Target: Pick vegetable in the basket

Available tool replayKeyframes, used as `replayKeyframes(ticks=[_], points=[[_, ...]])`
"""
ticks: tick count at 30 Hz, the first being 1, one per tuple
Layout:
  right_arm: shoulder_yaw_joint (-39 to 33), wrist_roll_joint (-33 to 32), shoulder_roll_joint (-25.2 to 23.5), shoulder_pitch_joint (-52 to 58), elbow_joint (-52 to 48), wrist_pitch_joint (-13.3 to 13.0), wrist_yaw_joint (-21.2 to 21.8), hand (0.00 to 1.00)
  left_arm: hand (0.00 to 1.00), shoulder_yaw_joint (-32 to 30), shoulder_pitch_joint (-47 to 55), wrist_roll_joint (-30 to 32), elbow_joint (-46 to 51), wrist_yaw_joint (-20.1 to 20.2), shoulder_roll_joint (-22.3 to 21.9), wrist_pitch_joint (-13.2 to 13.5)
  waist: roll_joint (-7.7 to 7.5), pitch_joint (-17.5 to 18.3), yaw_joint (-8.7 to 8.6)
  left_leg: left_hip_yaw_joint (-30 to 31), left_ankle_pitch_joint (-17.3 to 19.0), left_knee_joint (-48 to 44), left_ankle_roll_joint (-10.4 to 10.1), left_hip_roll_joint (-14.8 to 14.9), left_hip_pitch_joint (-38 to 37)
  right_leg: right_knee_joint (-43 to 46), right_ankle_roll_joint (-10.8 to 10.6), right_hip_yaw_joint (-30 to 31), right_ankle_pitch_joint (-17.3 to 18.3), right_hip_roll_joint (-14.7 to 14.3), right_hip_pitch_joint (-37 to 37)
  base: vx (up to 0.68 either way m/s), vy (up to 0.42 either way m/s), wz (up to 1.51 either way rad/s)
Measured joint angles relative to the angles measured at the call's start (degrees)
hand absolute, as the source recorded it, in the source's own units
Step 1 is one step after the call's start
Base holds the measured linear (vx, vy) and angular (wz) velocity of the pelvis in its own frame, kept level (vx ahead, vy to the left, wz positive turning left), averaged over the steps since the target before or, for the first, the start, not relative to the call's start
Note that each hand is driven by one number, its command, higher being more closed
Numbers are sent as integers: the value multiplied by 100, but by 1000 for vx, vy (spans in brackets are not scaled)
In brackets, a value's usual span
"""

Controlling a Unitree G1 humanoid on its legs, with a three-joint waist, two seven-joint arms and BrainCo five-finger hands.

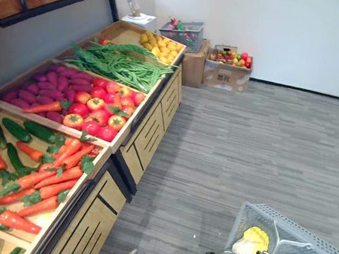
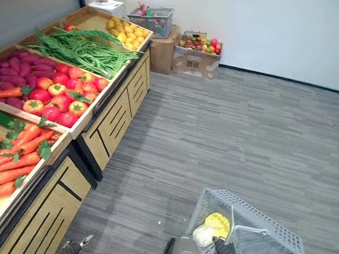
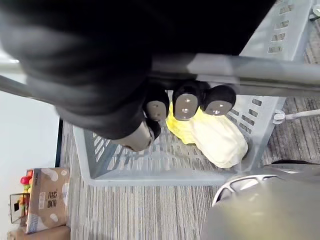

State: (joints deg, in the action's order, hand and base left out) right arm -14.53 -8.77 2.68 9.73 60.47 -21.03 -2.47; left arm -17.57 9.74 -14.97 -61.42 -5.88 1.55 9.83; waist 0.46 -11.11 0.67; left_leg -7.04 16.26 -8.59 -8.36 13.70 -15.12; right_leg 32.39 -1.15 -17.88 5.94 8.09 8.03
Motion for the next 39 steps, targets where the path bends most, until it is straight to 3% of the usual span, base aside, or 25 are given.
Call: replayKeyframes(ticks=[3,5,7,8,9,11,13,15,18,19,20,22,23,25,28,31,32,33,34,35,37,39], points=[[220,83,19,168,-124,123,-8,100,0,-168,-55,-56,4,-32,-6,-9,-110,133,142,455,191,-303,60,-124,206,104,-98,568,276,49,-33,-50,32,70],[380,232,71,158,-108,224,-12,100,0,-328,-38,-218,47,-86,-41,-53,-178,215,168,695,229,-358,49,-202,371,61,-241,537,588,147,-85,-21,-69,62],[413,453,126,115,-69,400,-8,100,0,-505,82,-428,53,-187,-127,-92,-198,341,199,793,172,-280,62,-223,427,-227,-311,397,1117,156,-289,42,-131,35],[391,510,175,55,31,467,-11,100,0,-569,145,-530,41,-219,-196,-105,-168,419,198,830,78,-413,78,-218,505,-351,-305,260,1159,107,-359,105,-164,53],[376,550,184,19,159,561,-8,100,0,-635,166,-526,54,-225,-217,-88,-149,484,173,831,-102,-871,225,-196,834,-492,-288,73,1151,102,-491,113,-181,64],[333,550,237,53,261,632,-1,100,0,-634,202,-526,51,-248,-289,-28,-99,558,151,696,-291,-1366,210,-48,1258,-844,-203,-365,1067,61,-821,132,-174,106],[199,557,245,65,420,762,-3,100,0,-511,189,-525,42,-261,-253,-18,-58,571,106,374,-580,-1546,160,94,1554,-1226,-162,-945,980,57,-1213,131,-142,150],[43,550,233,69,565,826,-57,100,0,-300,156,-511,39,-242,-145,61,-97,530,108,-633,-697,-1610,147,186,1836,-1703,-154,-1671,858,129,-1655,57,-125,168],[-92,572,304,32,570,806,-163,100,0,-158,133,-487,23,-240,-119,79,-96,434,121,-1785,-691,-1293,159,-133,1904,-1849,-272,-2102,781,333,-1949,14,8,123],[-92,576,361,-1,559,769,-213,100,0,-41,140,-448,-21,-241,-115,68,-39,410,118,-2123,-963,-890,393,-305,1902,-1883,-334,-2186,746,332,-1991,-3,103,91],[-93,595,368,-21,565,768,-227,100,0,-12,170,-409,-43,-242,-101,38,-39,406,124,-2243,-985,-734,682,-341,1867,-1927,-375,-2235,723,314,-2031,24,137,73],[-89,615,314,-47,556,749,-228,100,0,-75,146,-378,-64,-239,-33,-40,-141,334,192,-2156,-1323,53,834,-715,1700,-2263,-403,-2126,393,304,-2040,88,185,48],[-84,621,297,-73,557,724,-229,100,0,-84,145,-307,-60,-240,-11,-40,-145,298,208,-2161,-1393,204,861,-792,1642,-2340,-418,-2013,355,305,-2052,51,174,17],[-96,663,189,-111,558,656,-233,100,0,-146,186,-199,-142,-260,84,-47,-317,165,279,-2223,-1484,572,910,-1020,1485,-2472,-467,-1660,327,354,-2032,-5,105,-8],[-309,667,129,-71,559,612,-235,100,0,-241,222,-163,-251,-268,114,-51,-361,147,247,-2229,-1504,994,907,-1234,1228,-2260,-479,-1520,325,505,-1999,-3,75,-6],[-489,675,140,-94,534,546,-236,100,0,-58,241,-163,-255,-247,130,-57,-287,158,155,-2180,-1494,1186,908,-1295,1184,-1299,-473,-1238,327,742,-1564,-9,83,0],[-541,666,154,-137,480,532,-237,100,0,67,261,-171,-255,-227,193,-92,-295,157,99,-2162,-1494,1243,908,-1329,1167,-392,-453,-929,290,955,-1110,67,77,8],[-541,651,105,-156,415,504,-228,100,0,207,248,-181,-252,-216,288,-150,-362,115,64,-2088,-1479,1247,918,-1372,1077,504,-278,-599,104,1151,-688,90,61,12],[-540,652,68,-151,390,489,-215,100,0,253,238,-182,-251,-211,325,-172,-393,105,39,-2003,-1471,1246,929,-1396,1041,904,-217,-456,-28,1237,-504,149,-1,58],[-489,663,-52,-138,336,421,-179,100,0,332,216,-194,-213,-216,394,-171,-431,77,-92,-1669,-1451,1234,950,-1394,881,1579,-299,-181,120,1278,-272,156,-51,73],[-458,663,-90,-117,344,448,-138,100,0,393,169,-241,-191,-220,414,-170,-430,75,-92,-1487,-1444,1214,940,-1326,839,1618,-404,-133,360,1183,-198,139,-82,83],[-330,663,-104,-110,388,523,-115,100,0,382,143,-286,-128,-208,404,-170,-422,74,-76,-1159,-1420,1097,899,-1204,892,921,-416,-43,525,1043,-81,126,-119,89]])
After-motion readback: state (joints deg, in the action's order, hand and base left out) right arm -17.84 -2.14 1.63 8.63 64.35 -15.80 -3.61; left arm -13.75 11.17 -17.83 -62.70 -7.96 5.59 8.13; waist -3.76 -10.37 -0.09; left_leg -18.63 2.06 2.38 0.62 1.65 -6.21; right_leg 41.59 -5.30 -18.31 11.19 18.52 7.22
